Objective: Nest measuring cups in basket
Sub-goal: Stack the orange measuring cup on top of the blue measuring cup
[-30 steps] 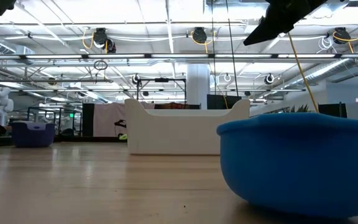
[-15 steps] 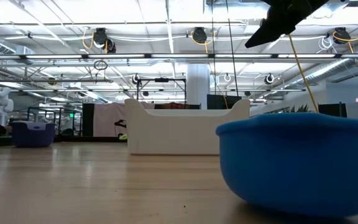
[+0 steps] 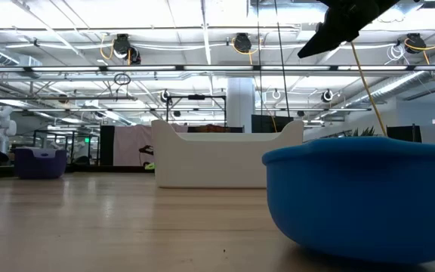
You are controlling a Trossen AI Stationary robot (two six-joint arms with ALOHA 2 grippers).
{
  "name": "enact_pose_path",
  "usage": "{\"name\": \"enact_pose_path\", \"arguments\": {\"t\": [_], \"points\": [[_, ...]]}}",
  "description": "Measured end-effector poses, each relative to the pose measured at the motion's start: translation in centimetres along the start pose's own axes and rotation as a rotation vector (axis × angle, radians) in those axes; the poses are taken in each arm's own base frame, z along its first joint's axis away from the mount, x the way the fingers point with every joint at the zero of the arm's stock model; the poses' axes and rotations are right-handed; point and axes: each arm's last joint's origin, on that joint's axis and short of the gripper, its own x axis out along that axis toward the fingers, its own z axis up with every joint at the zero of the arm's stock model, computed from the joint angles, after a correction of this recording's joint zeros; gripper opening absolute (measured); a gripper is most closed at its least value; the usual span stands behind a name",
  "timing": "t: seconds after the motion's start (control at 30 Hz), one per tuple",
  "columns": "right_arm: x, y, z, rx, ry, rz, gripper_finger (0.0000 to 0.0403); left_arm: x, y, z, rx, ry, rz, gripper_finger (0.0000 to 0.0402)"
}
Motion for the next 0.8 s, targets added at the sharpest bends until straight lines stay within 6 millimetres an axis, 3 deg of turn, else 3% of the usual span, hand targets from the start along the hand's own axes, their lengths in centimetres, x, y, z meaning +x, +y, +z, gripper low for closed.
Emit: {"name": "enact_pose_path", "arguments": {"t": [0.33,0.8], "points": [[0.0,0.0,0.0,0.0,0.0,0.0,0.0096,2.6,0.3,0.3,-0.015,-0.009,-0.062,0.0134],[0.0,0.0,0.0,0.003,0.0,0.0,0.0096,3.9,1.4,0.1,-0.054,0.006,-0.004,0.0131]]}}
